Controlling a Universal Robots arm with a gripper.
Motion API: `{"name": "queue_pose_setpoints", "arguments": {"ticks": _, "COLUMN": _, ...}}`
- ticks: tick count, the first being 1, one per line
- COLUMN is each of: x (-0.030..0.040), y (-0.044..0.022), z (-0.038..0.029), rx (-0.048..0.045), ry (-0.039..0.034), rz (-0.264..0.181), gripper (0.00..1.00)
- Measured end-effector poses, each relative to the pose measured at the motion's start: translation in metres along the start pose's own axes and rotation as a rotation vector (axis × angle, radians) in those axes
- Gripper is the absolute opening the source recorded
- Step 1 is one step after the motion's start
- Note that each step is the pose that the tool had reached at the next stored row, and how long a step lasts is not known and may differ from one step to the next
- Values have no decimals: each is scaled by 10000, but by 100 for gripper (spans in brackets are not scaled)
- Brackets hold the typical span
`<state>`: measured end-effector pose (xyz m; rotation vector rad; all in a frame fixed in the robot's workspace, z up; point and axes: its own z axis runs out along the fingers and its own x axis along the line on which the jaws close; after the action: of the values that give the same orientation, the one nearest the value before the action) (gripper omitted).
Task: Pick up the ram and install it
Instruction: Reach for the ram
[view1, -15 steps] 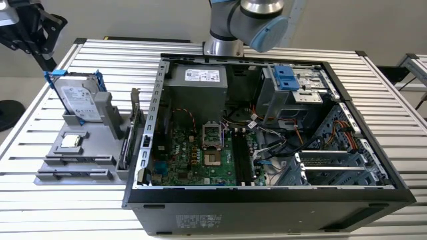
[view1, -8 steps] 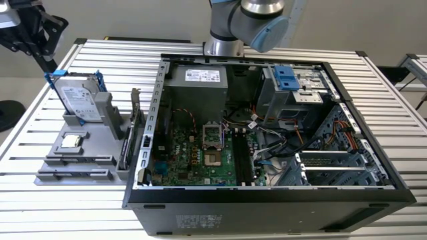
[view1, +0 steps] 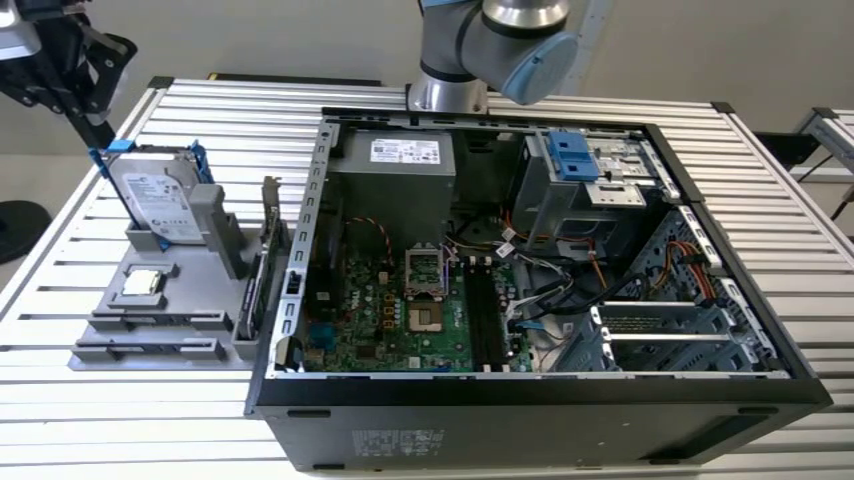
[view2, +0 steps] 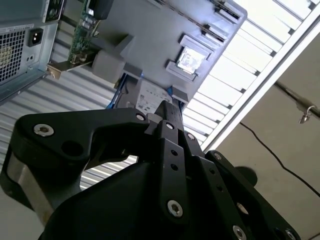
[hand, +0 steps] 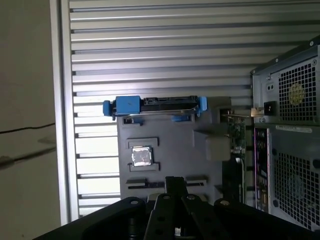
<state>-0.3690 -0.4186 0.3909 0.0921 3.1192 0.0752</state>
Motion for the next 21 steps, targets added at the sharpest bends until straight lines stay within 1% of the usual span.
{"name": "queue_pose_setpoints", "arguments": {"ticks": 21, "x": -45, "y": -112, "z": -5, "rx": -1, "ry": 2, "rz": -42, "gripper": 0}}
